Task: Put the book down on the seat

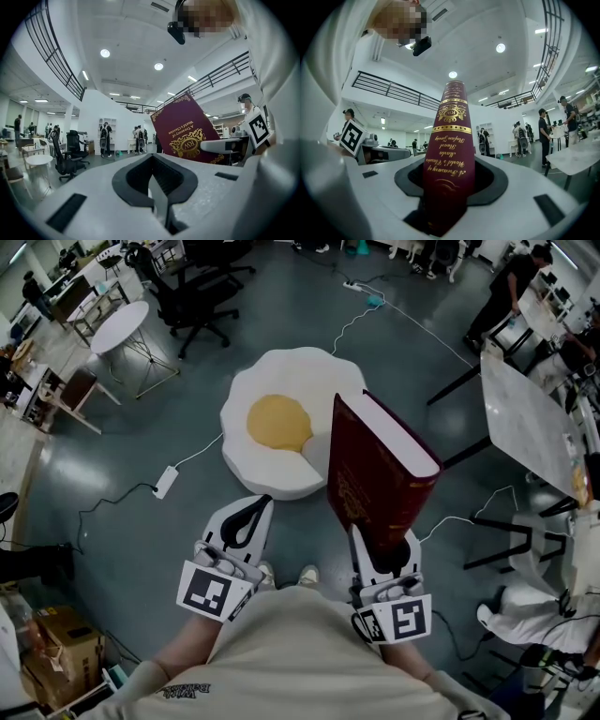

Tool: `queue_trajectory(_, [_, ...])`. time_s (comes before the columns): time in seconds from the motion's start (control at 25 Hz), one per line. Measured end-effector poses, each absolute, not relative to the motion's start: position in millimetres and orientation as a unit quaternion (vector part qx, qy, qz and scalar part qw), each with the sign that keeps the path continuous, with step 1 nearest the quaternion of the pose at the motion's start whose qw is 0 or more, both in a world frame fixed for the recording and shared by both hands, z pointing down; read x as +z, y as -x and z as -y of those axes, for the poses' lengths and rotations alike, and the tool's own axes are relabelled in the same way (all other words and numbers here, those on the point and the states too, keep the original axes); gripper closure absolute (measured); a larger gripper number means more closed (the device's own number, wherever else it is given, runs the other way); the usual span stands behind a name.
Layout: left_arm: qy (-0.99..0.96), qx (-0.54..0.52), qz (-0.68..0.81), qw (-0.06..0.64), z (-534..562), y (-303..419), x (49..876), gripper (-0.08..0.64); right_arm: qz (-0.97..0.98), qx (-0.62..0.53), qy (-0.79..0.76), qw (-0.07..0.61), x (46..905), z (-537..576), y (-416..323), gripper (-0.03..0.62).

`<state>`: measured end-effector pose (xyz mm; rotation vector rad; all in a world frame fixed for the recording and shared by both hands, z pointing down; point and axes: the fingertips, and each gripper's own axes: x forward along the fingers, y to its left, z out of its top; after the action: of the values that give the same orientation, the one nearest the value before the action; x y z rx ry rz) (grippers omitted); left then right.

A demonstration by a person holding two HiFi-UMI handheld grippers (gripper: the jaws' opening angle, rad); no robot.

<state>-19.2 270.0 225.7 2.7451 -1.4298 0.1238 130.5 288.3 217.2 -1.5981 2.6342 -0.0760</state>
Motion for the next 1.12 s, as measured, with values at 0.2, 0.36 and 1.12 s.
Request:
queue_trajectory(0.2, [-0.88,0.034,0.473,0.017,-274.3,10.8,223.9,0.555,-0.858,-0.025,0.513,0.029,220.5,-291.2,-143.4,0.39])
queue_trajectory(0.36, [-0.876,0.038,0.48,0.014,-276.8,1.7,224.6,0.555,-0.858,-0.025,0.511,0.034,221.6,-294.6,-158.0,0.39])
queue_trajectory(1.12, [-0.878,0.031,0.478,-0.013,-261.5,-10.0,224.7,0.555,-0.868,-0.009,0.495,0.04,228.8,-282.8,-169.2,0.39])
